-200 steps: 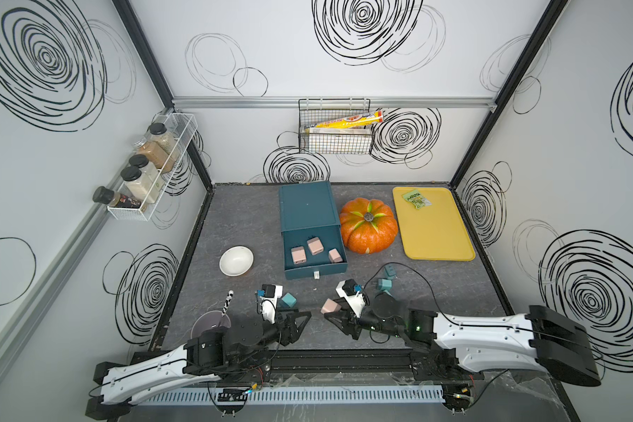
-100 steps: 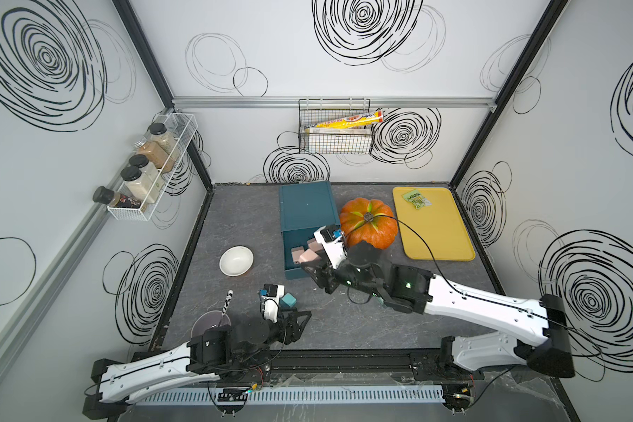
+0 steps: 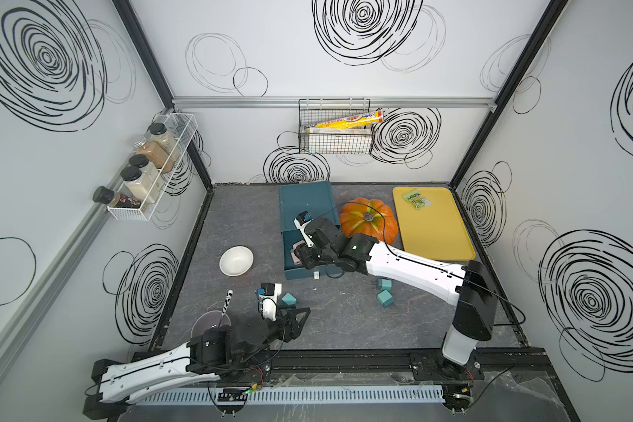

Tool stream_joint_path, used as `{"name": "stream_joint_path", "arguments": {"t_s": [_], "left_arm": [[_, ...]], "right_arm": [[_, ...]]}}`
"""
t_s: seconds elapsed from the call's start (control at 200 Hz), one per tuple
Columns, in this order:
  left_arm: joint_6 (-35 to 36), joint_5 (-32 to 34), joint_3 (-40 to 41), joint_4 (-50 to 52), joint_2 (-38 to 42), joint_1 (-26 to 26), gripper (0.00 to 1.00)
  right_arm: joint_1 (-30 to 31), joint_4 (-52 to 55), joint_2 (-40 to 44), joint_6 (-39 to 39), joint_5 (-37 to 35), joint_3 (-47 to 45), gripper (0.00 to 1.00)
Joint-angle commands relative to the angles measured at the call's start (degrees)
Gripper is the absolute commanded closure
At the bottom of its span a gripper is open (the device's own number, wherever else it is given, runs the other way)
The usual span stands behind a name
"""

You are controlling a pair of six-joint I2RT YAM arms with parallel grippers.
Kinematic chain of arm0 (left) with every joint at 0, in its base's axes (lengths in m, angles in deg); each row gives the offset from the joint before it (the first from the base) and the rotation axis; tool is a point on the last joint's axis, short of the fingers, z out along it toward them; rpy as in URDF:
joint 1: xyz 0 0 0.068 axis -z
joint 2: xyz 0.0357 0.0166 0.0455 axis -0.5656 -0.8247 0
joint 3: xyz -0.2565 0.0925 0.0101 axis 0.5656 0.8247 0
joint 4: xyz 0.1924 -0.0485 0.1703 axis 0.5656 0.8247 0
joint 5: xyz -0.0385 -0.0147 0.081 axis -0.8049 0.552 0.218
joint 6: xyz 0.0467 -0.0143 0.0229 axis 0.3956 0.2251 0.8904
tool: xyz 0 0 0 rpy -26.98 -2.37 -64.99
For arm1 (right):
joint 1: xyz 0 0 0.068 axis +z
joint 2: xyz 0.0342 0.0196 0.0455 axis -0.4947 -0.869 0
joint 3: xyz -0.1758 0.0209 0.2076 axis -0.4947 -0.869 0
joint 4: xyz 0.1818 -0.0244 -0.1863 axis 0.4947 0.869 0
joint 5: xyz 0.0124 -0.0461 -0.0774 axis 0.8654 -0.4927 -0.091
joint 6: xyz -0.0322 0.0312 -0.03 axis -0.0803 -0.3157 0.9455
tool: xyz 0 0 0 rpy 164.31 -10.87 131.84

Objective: Place the plugs into the drawer by color
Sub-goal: Place the plug in the drawer, then close the drawer in the storage box.

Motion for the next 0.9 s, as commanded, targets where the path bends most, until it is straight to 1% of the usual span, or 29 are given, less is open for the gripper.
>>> {"name": "stream_joint_path", "arguments": {"t_s": [0.0,0.075,0.145,0.24,0.3,0.335,0.355,0.365,0.41,0.481,0.566,0.696,0.746,0.791,0.846,0.896], "left_arm": [[0.84,2.03,0.22,-2.46,-0.33,-0.2,0.27],[0.97,2.37,0.34,-2.93,-1.07,-0.25,0.27],[1.22,1.95,0.45,-3.89,-2.09,-0.36,0.26],[1.45,1.74,0.76,-5.24,-3.74,-0.35,0.26],[1.57,1.74,0.68,-5.9,-4.75,-0.45,0.26],[1.62,1.75,0.56,-6.02,-4.81,-0.47,0.26],[1.65,1.78,0.46,-5.99,-4.81,-0.52,0.26],[1.67,1.77,0.4,-5.93,-4.81,-0.53,0.26],[1.53,1.83,0.13,-5.65,-4.8,-0.53,0.26],[1.4,1.83,-0.13,-5.19,-4.79,-0.58,0.26],[1.17,1.73,-0.48,-4.38,-3.58,-0.62,0.26],[1.14,0.8,-0.82,-3.64,-2.27,-0.58,0.26],[1.19,-0.94,-1.48,-3.5,-2.17,-0.55,0.27],[1.74,-4.36,-2.77,-3.62,-2.11,-0.59,0.28],[3.45,-9.0,-6.04,-3.33,-1.94,-0.58,0.29],[4.45,-10.82,-9.39,-2.77,-1.31,-0.62,0.29]], "right_arm": [[-0.17,8.62,-3.3,-0.56,-4.94,5.28,0.85],[-0.21,11.32,-5.12,-1.49,-8.98,7.85,0.85],[-0.3,12.09,-5.97,-2.01,-10.6,8.85,0.82],[-0.23,10.12,-6.35,-2.12,-10.06,7.91,0.73],[-0.29,9.12,-6.78,-1.61,-8.63,7.9,0.73],[-0.23,8.76,-7.05,-1.49,-7.96,8.15,0.68],[-0.25,8.73,-7.2,-1.26,-7.42,8.49,0.62],[-0.24,8.78,-7.23,-1.22,-7.27,8.59,0.61],[-0.3,9.48,-7.5,-1.01,-6.54,9.7,0.5],[-0.22,9.57,-7.22,-0.92,-6.26,10.16,0.41],[-0.23,9.04,-6.03,-0.57,-6.01,9.83,0.34],[-0.22,7.49,-2.44,-0.06,-5.49,8.26,0.3],[-0.23,5.98,-0.41,0.21,-5.21,7.17,0.28],[-0.23,4.76,1.72,0.39,-4.97,5.91,0.26],[-0.31,4.92,3.94,0.61,-4.93,5.61,0.23],[-0.26,5.34,5.9,0.93,-4.92,5.11,0.22]]}}
